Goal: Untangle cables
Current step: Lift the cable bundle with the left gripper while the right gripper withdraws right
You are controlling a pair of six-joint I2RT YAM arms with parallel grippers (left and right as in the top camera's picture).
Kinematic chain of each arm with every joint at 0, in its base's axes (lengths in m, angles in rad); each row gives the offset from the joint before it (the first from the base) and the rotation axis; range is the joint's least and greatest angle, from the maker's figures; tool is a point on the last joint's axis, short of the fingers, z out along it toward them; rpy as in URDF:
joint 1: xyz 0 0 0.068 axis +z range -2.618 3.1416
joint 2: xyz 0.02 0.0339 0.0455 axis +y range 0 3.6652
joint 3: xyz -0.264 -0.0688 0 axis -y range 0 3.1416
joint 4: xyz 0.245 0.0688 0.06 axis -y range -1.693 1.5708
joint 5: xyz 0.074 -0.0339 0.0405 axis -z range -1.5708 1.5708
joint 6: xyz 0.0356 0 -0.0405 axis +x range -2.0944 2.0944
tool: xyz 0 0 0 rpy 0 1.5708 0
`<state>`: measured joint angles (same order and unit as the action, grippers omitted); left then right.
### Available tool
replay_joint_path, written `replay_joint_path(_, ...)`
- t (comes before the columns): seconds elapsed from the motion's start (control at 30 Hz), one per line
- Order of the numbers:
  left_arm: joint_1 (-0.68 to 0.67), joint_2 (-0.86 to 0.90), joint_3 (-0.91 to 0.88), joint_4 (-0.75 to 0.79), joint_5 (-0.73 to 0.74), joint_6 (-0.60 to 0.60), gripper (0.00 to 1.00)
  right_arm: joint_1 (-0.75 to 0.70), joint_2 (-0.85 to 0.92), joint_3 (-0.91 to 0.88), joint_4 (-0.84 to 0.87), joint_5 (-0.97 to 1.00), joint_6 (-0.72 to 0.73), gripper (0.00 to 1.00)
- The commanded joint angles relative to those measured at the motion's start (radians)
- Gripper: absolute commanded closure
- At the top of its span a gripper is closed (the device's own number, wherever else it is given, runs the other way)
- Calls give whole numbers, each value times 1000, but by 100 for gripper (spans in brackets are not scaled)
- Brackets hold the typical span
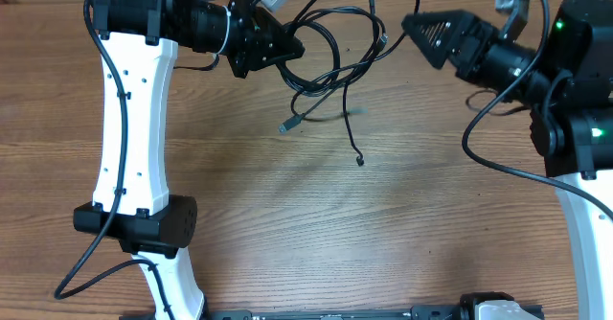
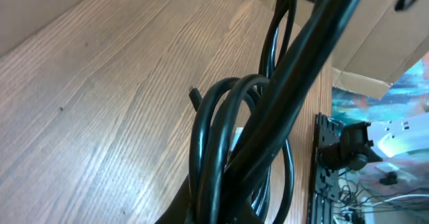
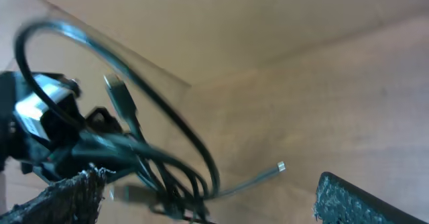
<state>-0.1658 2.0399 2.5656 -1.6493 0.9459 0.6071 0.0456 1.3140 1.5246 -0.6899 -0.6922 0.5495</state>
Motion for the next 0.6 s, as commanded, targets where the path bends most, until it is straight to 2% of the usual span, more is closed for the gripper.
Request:
replay_joint_path(0.0, 5, -32, 15, 16, -31, -108, 96, 0, -9, 14, -69, -8, -4, 0)
replay_joint_path(0.13, 5, -32, 15, 65, -109, -281, 96, 0, -9, 14, -136, -81, -77, 0)
replay_joint_path(0.3, 0, -32, 15, 85, -95, -301, 95, 23, -9, 14, -136, -107, -111, 0)
replay_joint_path(0.43, 0, -32, 15, 84, 10, -301, 96, 51, 14, 14, -110, -27, -113, 20)
replay_joint_path(0.57, 0, -32, 15, 84, 53, -301, 96, 56, 51, 14, -99, -10, -113, 22)
